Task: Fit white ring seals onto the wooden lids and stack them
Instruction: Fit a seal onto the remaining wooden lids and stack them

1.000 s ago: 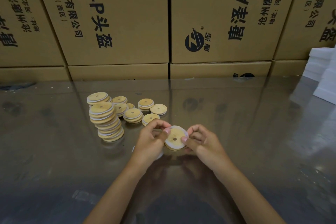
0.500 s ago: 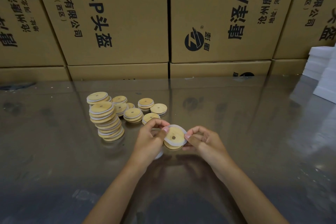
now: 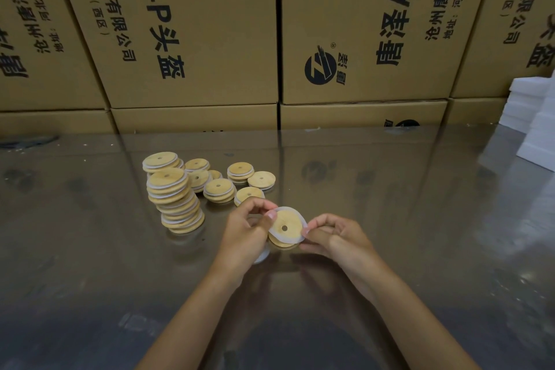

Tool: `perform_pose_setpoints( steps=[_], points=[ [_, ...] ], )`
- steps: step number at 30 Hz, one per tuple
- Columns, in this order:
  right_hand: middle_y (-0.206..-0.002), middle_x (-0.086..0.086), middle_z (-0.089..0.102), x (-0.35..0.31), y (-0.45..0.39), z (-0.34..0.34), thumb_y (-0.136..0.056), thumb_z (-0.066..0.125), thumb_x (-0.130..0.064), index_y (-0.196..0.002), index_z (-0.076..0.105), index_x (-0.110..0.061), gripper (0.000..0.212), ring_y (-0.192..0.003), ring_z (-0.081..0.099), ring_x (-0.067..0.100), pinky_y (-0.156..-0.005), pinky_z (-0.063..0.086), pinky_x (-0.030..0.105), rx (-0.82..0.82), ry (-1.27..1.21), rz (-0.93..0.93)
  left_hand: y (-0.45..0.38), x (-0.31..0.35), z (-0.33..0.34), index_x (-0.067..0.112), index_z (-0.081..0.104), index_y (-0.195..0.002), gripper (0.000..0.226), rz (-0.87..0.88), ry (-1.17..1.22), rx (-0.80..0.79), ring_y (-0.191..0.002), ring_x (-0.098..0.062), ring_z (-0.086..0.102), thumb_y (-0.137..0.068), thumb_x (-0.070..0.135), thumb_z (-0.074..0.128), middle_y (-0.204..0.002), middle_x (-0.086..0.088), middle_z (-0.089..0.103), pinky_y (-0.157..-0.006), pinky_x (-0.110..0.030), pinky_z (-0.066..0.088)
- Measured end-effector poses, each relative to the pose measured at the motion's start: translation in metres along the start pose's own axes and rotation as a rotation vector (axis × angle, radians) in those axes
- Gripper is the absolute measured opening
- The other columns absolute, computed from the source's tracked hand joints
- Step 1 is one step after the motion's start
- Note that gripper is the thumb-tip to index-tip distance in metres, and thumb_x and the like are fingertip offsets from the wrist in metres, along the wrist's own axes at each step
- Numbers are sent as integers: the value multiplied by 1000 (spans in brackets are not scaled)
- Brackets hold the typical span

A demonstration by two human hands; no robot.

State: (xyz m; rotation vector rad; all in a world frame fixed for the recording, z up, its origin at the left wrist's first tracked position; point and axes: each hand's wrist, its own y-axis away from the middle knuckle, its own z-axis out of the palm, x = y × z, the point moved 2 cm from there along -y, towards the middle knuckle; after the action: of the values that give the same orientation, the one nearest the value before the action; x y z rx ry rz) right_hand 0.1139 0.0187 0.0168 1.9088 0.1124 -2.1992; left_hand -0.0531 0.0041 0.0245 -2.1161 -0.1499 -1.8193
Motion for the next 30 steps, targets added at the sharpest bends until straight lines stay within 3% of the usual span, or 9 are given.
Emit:
perform_pose_setpoints(
  steps=[2,6,9,12,15,17,23,27,30],
  points=[
    [-80,19,72,0,0,0,-87,68,5,-91,64,5,6,-72,71,16,-74,61,23,-6,-4,9,0,0,0,15,66,-84,16,-17,1,11,-66,3,63,-91,2,61,-71,12,70,-63,-18,51],
    [-87,22,72,-1,1,0,-87,68,6,-92,65,6,6,-77,71,17,-76,60,24,-34,4,-5,1,0,-1,14,66,-84,14,-78,36,34,-78,-17,65,-92,4,61,-78,0,70,-80,-46,55],
    [-89,22,73,-1,1,0,-87,69,5,-94,65,6,8,-79,71,18,-76,60,24,-35,7,-9,1,0,-1,15,66,-85,13,-88,37,47,-84,-22,64,-92,4,61,-84,-3,69,-85,-52,54],
    [-87,20,72,-1,1,0,-84,72,4,-94,65,4,12,-77,70,18,-79,61,27,-41,16,7,1,0,0,15,65,-84,14,-86,46,41,-81,-20,64,-92,4,60,-81,-1,69,-80,-47,55],
    [-87,19,70,-1,1,1,-82,72,8,-91,59,-3,19,-76,69,19,-79,61,30,-41,12,14,3,0,1,17,65,-84,16,-41,28,25,-71,-8,62,-92,5,60,-75,7,68,-63,-23,50],
    [-88,17,71,0,0,0,-81,72,10,-95,56,-5,26,-79,70,20,-79,61,31,-58,-4,20,3,2,2,15,65,-87,13,-10,-2,5,-69,-1,62,-92,5,60,-79,7,70,-61,-14,46],
    [-101,20,74,0,1,-4,-81,74,6,-111,64,5,31,-91,71,22,-90,58,33,-132,-65,53,3,6,0,10,66,-93,7,-2,16,-11,-69,0,62,-93,5,60,-82,3,71,-64,-15,48],
    [-99,19,74,1,0,-4,-82,73,5,-109,64,4,28,-89,70,22,-88,59,33,-114,-78,51,4,7,0,8,66,-95,6,10,22,-28,-69,1,62,-92,5,61,-82,5,70,-65,-15,48],
    [-104,21,74,1,1,-2,-86,74,-6,-109,65,5,27,-90,70,22,-84,60,32,-127,-45,44,5,7,2,7,66,-95,7,2,30,-84,-70,-4,63,-92,4,61,-82,1,71,-67,-19,47]
  ],
)
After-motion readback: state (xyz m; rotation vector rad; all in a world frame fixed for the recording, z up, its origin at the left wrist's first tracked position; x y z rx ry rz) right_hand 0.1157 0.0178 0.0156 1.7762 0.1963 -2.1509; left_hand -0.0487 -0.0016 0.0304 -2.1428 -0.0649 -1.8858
